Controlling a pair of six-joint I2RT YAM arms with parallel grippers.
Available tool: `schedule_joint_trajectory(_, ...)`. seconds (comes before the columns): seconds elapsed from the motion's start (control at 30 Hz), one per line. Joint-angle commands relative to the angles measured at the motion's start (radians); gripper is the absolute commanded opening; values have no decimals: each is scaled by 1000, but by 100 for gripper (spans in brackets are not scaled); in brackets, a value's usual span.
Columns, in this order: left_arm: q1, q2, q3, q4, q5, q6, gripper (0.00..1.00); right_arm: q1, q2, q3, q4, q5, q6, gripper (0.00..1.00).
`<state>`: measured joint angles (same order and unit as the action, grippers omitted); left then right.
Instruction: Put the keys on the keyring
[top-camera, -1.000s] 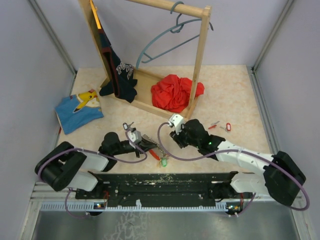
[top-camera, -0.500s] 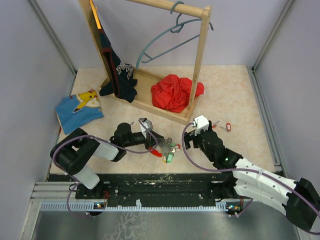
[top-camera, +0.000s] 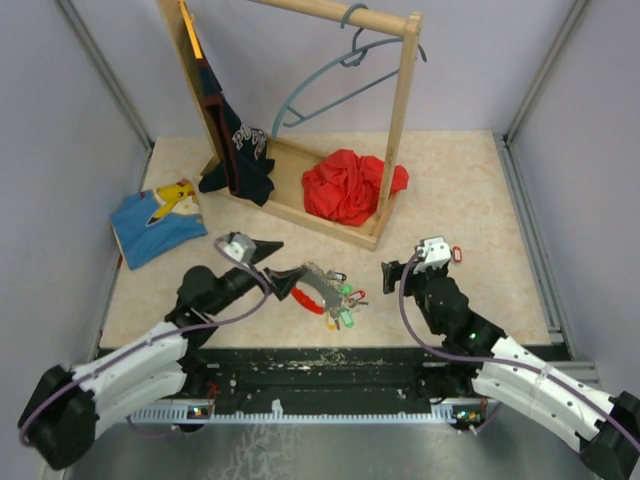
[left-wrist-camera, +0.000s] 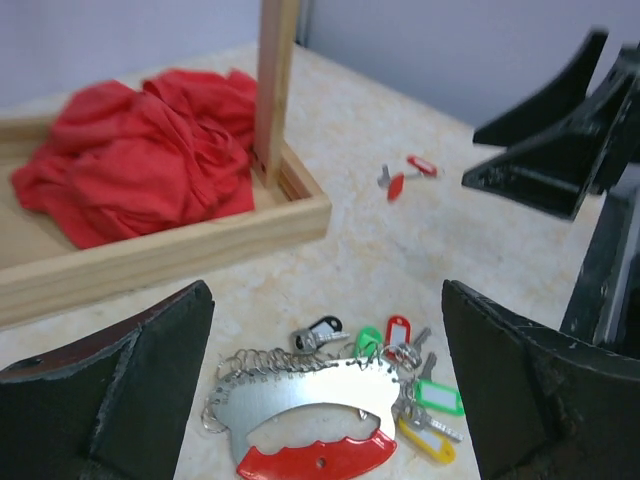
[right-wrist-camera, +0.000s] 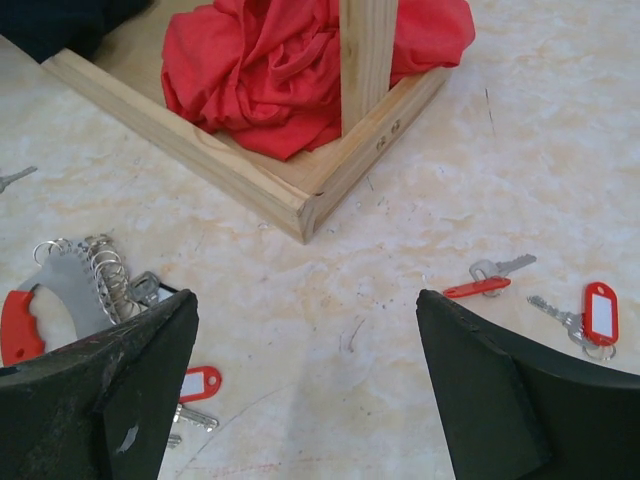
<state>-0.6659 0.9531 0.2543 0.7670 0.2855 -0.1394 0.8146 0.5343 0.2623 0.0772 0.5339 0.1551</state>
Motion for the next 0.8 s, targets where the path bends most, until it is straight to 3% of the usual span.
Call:
schedule_joint_trajectory(0.0, -1, -320, -23, -351, -271, -68, 99, -6, -69, 72, -121, 50, 103, 90)
schedule_joint_trajectory(0.13, -2, -556, 38, -632, -418, -233, 100, -6, -114, 103, -193, 52, 153, 90)
schedule_joint_trajectory(0.23, -3, -646, 109, -818, -533, -380, 100, -6, -147, 113, -236, 75, 177, 90)
schedule_joint_trajectory(0.43, -3, -665, 347, -1137, -500, -297, 100, -6, -210, 147, -327, 67, 226, 90)
schedule_joint_trajectory(0.53, -3, -672, 415, -1203, -509, -257, 100, -6, -242, 152, -350, 66, 234, 90)
schedule_joint_trajectory(0.77, -1, -728, 368, -1162, -518, -210, 100, -6, -272, 137, -349, 66, 239, 90)
